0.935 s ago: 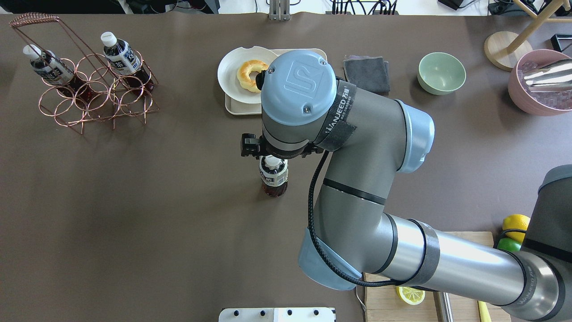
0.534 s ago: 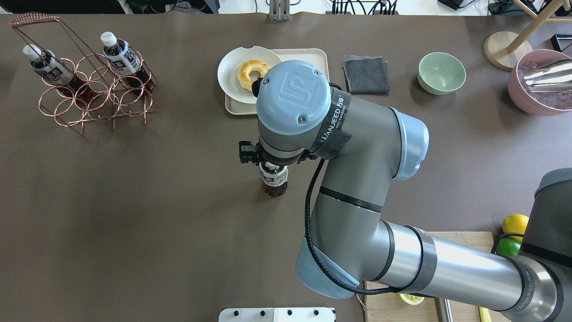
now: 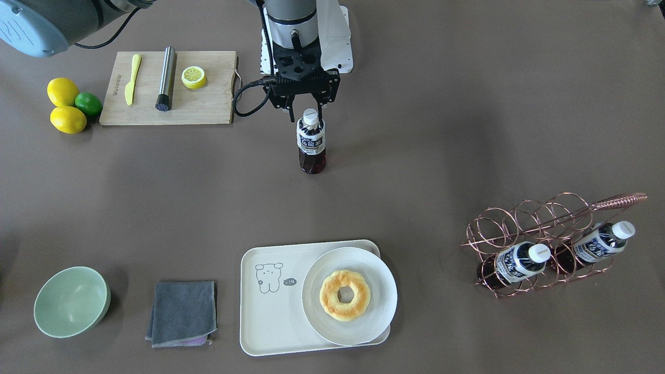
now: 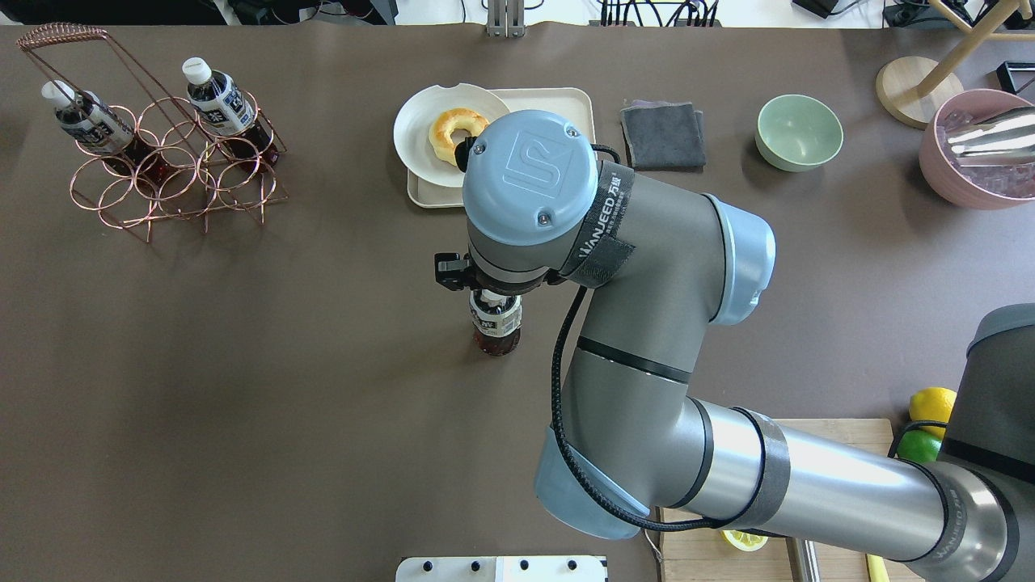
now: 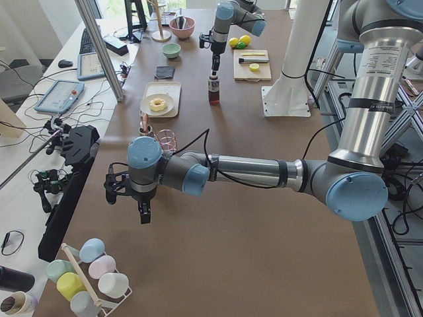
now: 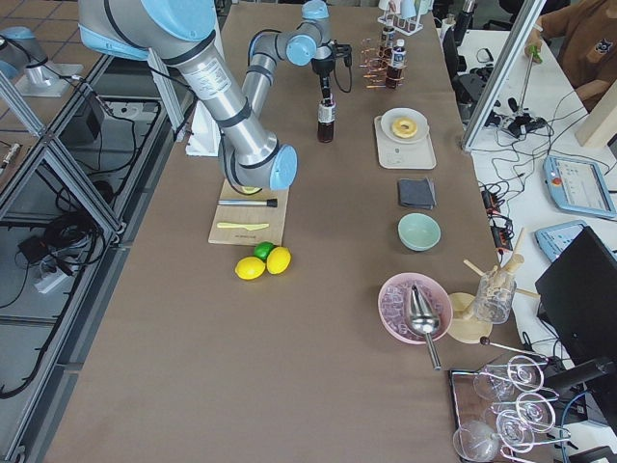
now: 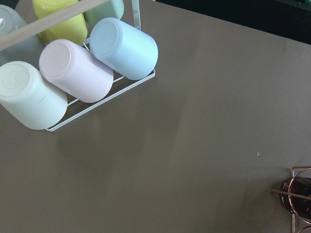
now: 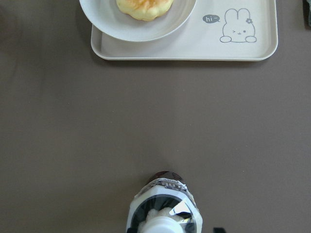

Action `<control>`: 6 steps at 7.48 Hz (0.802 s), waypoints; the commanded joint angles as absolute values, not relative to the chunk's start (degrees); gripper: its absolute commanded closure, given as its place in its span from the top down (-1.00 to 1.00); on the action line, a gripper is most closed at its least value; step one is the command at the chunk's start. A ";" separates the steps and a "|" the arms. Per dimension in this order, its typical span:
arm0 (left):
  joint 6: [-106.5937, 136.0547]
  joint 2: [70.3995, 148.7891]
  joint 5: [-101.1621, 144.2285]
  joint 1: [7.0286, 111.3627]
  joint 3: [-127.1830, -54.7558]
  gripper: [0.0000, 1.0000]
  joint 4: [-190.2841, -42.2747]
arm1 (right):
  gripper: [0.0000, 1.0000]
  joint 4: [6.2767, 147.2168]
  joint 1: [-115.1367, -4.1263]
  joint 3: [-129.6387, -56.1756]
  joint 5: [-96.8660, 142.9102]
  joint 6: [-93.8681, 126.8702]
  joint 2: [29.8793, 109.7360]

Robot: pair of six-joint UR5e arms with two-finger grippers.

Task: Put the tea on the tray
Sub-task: 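Lift the bottle with the right gripper and carry it onto the tray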

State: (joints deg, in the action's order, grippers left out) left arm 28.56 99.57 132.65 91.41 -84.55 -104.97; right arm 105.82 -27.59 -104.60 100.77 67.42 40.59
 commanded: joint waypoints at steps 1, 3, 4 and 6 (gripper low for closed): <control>28.56 99.67 132.54 91.49 -84.55 0.95 -104.94 | 0.21 105.82 -27.77 -104.50 100.55 67.24 40.34; 28.56 99.84 132.54 91.49 -84.20 0.95 -104.85 | 0.21 105.82 -27.60 -103.89 100.55 67.50 40.25; 28.56 100.19 132.54 91.49 -83.76 0.95 -104.85 | 0.21 105.82 -27.51 -103.45 100.63 67.59 40.17; 28.56 100.46 132.54 91.58 -83.58 0.95 -104.94 | 0.10 105.82 -27.25 -103.45 100.55 67.67 40.08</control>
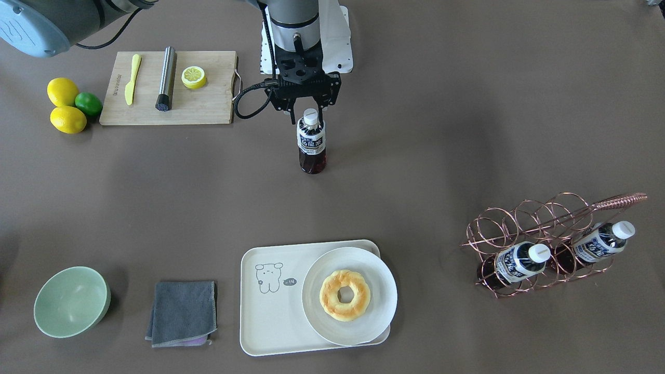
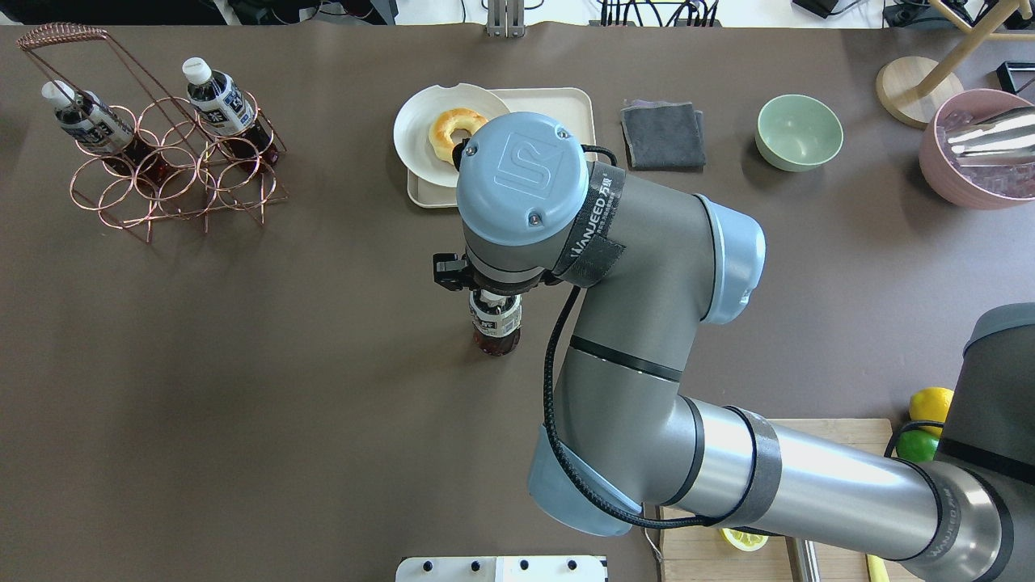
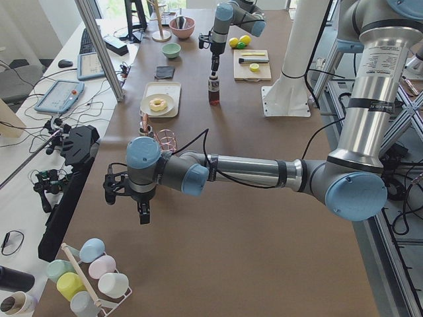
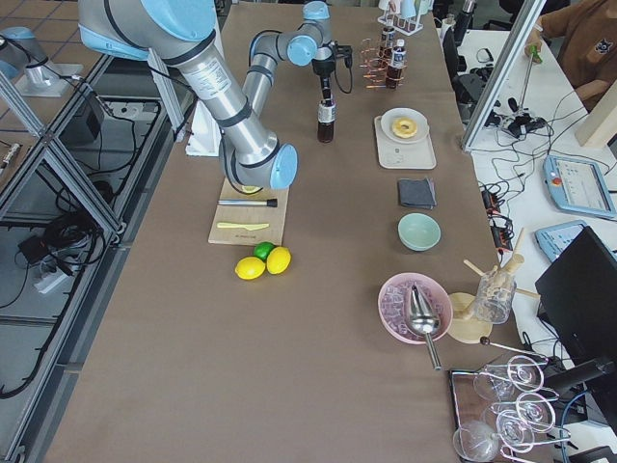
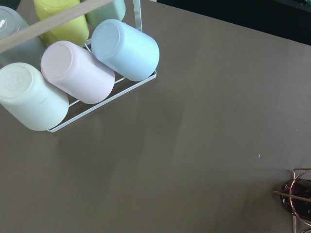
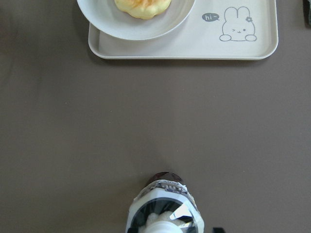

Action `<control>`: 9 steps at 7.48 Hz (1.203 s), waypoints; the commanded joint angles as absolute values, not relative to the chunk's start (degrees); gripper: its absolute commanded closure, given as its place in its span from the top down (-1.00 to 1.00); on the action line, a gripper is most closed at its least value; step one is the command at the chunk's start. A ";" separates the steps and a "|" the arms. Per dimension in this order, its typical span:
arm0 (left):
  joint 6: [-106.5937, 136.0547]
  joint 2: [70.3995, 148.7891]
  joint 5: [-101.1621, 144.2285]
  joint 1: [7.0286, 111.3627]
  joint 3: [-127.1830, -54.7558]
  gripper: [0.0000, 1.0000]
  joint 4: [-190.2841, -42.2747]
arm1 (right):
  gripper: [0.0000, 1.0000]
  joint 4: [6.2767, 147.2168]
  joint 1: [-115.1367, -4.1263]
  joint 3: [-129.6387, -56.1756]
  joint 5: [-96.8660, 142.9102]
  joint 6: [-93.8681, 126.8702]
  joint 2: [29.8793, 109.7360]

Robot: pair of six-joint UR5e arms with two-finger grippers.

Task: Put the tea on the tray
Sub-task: 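Lift the bottle with the right gripper and carry it onto the tray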

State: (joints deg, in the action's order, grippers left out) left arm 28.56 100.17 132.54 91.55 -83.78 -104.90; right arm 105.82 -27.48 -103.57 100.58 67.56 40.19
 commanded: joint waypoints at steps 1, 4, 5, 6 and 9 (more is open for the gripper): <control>28.56 100.55 132.54 91.67 -83.50 0.95 -104.85 | -0.09 105.82 -27.07 -103.45 100.37 67.68 40.08; 28.56 100.55 132.54 91.85 -83.41 0.95 -104.85 | -1.00 105.91 -26.81 -102.92 98.71 67.76 39.73; 28.56 100.55 132.54 91.85 -83.41 0.95 -104.94 | -1.00 106.26 -28.20 -103.09 98.61 67.68 38.68; 28.56 100.46 132.54 91.85 -83.41 0.95 -104.94 | -1.00 106.61 -30.21 -103.18 99.66 67.68 37.98; 28.56 100.46 132.71 91.85 -83.58 0.95 -104.94 | -1.00 106.61 -39.70 -102.57 108.27 66.28 37.27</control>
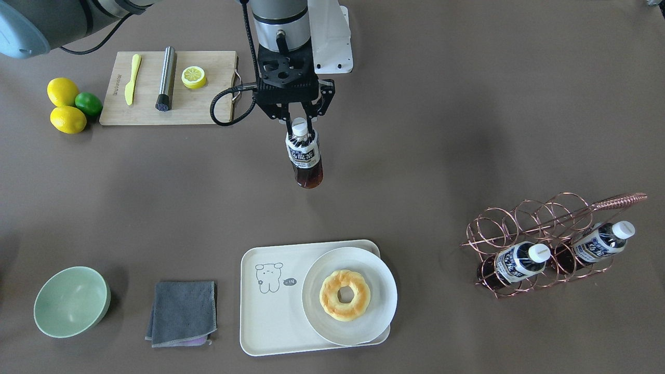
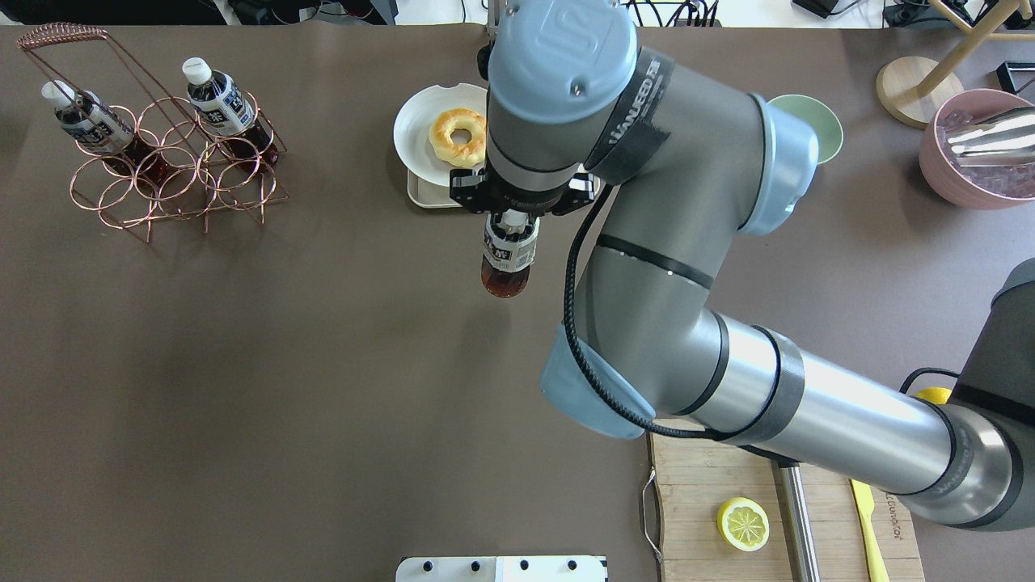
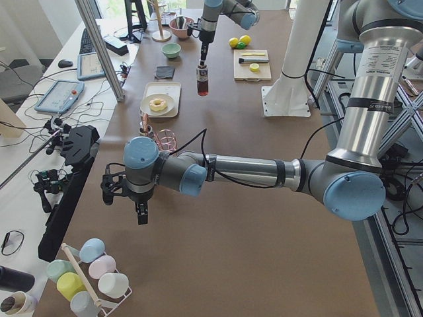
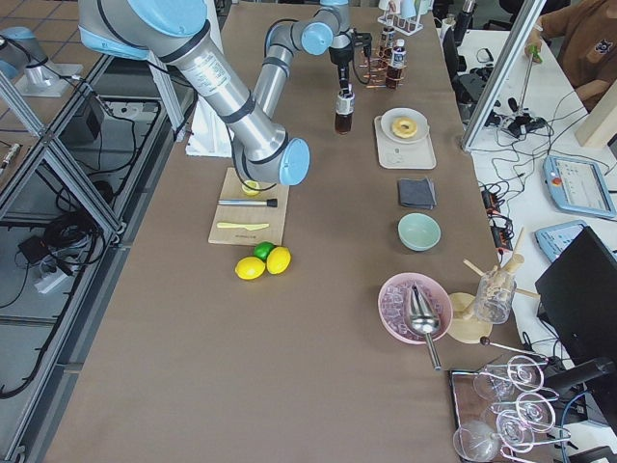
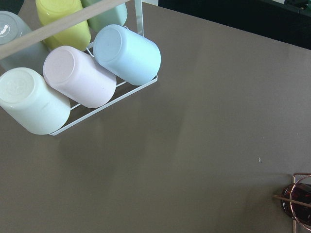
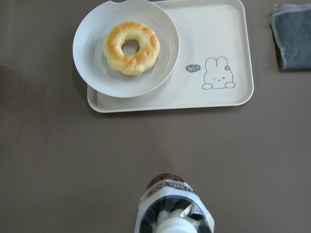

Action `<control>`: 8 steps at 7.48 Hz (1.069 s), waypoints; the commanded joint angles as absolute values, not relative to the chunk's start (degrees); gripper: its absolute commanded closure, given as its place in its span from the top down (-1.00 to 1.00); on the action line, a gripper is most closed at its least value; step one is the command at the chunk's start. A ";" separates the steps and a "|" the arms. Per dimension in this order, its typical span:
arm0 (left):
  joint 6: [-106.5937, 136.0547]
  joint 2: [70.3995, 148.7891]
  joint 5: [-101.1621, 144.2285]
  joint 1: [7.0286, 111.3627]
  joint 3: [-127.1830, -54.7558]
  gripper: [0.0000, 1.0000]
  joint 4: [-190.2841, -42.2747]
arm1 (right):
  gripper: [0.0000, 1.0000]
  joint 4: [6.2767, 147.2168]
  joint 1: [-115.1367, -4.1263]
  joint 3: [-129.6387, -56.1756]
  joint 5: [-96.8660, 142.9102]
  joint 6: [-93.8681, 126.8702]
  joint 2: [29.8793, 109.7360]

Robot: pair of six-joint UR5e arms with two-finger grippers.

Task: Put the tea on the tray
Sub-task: 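Lift the bottle with the right gripper and carry it onto the tray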

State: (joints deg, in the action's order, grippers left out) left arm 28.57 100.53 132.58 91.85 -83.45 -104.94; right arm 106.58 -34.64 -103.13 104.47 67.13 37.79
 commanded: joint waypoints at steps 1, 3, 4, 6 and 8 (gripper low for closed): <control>28.56 100.46 132.71 91.85 -83.58 0.95 -105.20 | -1.00 106.61 -41.55 -99.35 109.33 63.57 35.61; 28.56 100.72 132.54 91.85 -83.58 0.95 -105.21 | -1.00 106.26 -46.73 -88.21 112.05 59.44 29.56; 28.65 101.42 132.54 91.85 -83.50 0.95 -104.94 | -1.00 105.82 -48.93 -82.67 112.84 57.41 26.92; 28.65 102.21 132.45 91.76 -83.50 0.95 -104.85 | -1.00 100.94 -52.37 -73.43 113.20 53.19 24.70; 28.65 102.92 132.36 91.67 -83.32 0.95 -104.85 | -1.00 92.94 -54.05 -65.77 113.20 53.09 24.61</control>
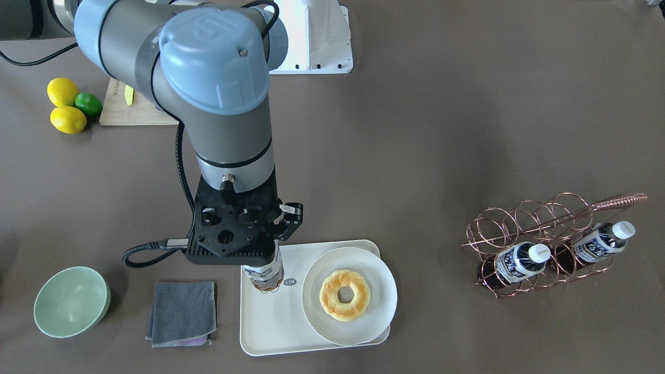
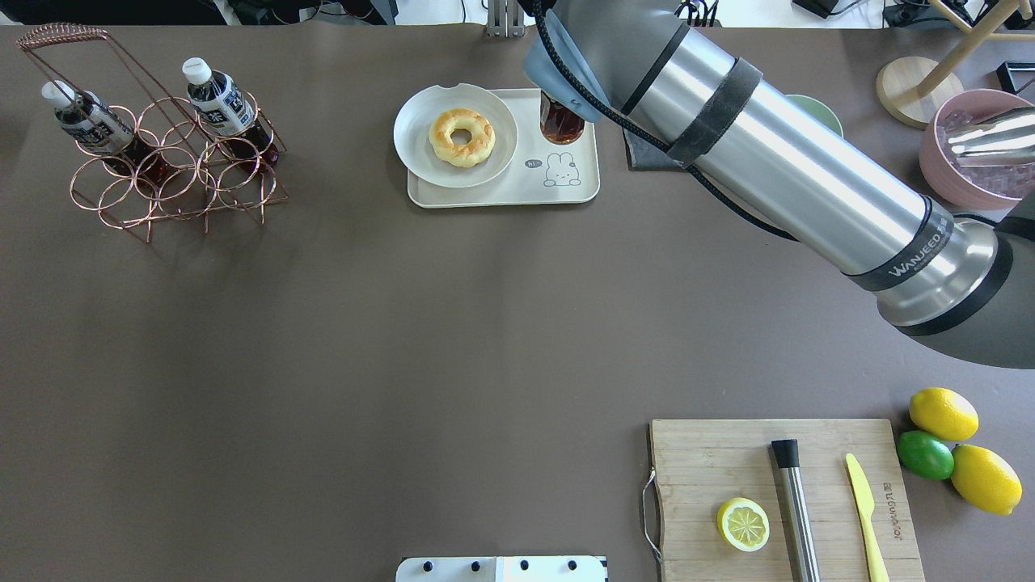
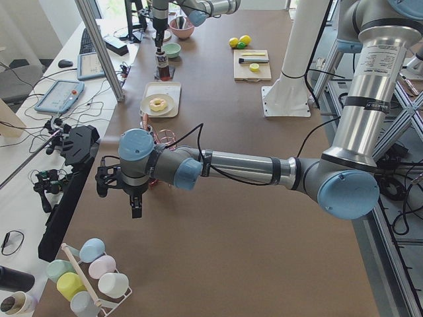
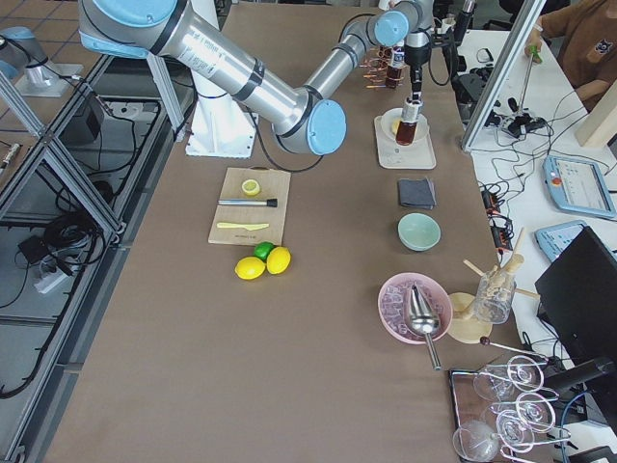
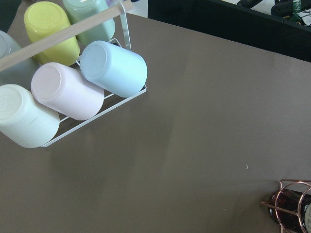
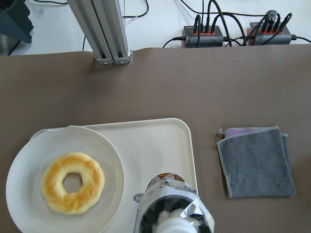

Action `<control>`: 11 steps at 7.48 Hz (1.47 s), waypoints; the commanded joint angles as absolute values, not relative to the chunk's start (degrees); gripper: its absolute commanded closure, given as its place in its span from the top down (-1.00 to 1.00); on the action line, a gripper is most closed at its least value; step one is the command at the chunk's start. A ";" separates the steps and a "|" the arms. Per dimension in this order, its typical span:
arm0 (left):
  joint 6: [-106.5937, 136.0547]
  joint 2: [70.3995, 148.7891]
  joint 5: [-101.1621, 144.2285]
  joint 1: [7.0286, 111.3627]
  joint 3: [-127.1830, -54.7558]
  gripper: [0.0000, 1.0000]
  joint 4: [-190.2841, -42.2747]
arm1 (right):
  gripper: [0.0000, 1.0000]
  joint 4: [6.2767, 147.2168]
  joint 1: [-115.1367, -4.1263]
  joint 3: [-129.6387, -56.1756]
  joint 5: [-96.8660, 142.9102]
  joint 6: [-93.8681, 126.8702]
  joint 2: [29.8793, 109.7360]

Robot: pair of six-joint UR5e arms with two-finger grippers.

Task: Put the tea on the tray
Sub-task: 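Lower the bottle onto the tray beside the plate and open the right gripper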

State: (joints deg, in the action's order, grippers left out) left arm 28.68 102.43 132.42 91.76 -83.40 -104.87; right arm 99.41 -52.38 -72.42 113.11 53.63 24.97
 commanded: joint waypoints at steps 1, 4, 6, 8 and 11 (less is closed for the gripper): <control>28.65 103.18 132.36 91.58 -82.97 0.95 -104.85 | -1.00 92.64 -53.97 -64.70 113.20 53.17 24.70; 28.57 104.33 132.28 91.58 -81.65 0.95 -104.94 | -1.00 89.15 -52.30 -62.50 112.85 53.35 25.22; 28.56 104.33 132.28 91.67 -81.48 0.95 -104.94 | -1.00 88.07 -51.25 -61.79 112.85 54.05 25.05; 28.48 104.33 132.28 91.58 -80.78 0.95 -105.29 | -1.00 88.07 -50.71 -61.79 112.76 54.05 25.14; 28.48 104.33 132.28 91.58 -80.60 0.95 -105.47 | -1.00 87.46 -50.01 -62.14 112.59 53.88 25.49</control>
State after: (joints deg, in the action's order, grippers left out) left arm 28.48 104.33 132.28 91.58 -80.76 -105.29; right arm 87.98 -50.55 -62.07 112.72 53.94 25.20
